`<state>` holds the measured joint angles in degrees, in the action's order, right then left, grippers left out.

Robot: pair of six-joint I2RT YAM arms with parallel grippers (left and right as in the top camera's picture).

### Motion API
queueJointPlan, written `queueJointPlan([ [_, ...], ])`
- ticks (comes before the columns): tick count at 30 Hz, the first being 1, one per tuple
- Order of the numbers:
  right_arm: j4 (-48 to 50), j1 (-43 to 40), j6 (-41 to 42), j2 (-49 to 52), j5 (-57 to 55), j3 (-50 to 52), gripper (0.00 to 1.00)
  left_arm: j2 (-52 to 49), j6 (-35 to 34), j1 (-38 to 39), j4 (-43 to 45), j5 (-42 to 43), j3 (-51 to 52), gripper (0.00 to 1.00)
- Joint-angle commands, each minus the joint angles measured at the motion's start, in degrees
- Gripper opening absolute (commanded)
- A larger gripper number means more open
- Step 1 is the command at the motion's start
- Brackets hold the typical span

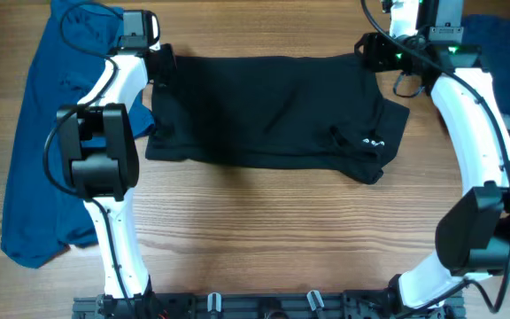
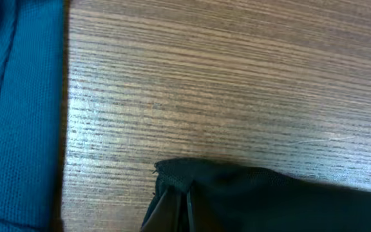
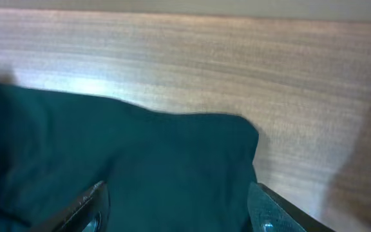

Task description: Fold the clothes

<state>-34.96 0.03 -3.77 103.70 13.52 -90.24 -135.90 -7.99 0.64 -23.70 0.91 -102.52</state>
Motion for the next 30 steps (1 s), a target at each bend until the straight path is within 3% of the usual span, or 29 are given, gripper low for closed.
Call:
queueJointPlan([
  [1, 2.32, 0.11, -0.22, 3.69, 0.57, 0.74, 0.69, 5.57, -0.61, -0.13, -4.63, -2.08, -0.35, 0.04],
  [6, 7.19, 0.11, 1.55, 7.43, 1.01, 0.74, 0.69, 15.3, -5.6, -0.11, -16.02, -1.44, -0.35, 0.04],
  [13, 11.98, 0.13, 2.4, 14.19, 1.84, 0.74, 0.69, 21.86, -5.99, -0.07, -26.82, 2.99, -0.35, 0.04],
  [20, 14.03, 0.11, 2.51, 21.57, 3.08, 0.74, 0.66, 21.86, -5.99, 2.14, -28.85, 3.54, -0.35, 0.04],
  [30, 16.74, -0.02, 5.42, 21.79, -7.41, 0.68, 0.68, 21.86, -5.97, 3.39, -28.26, 3.54, -0.35, 0.04],
])
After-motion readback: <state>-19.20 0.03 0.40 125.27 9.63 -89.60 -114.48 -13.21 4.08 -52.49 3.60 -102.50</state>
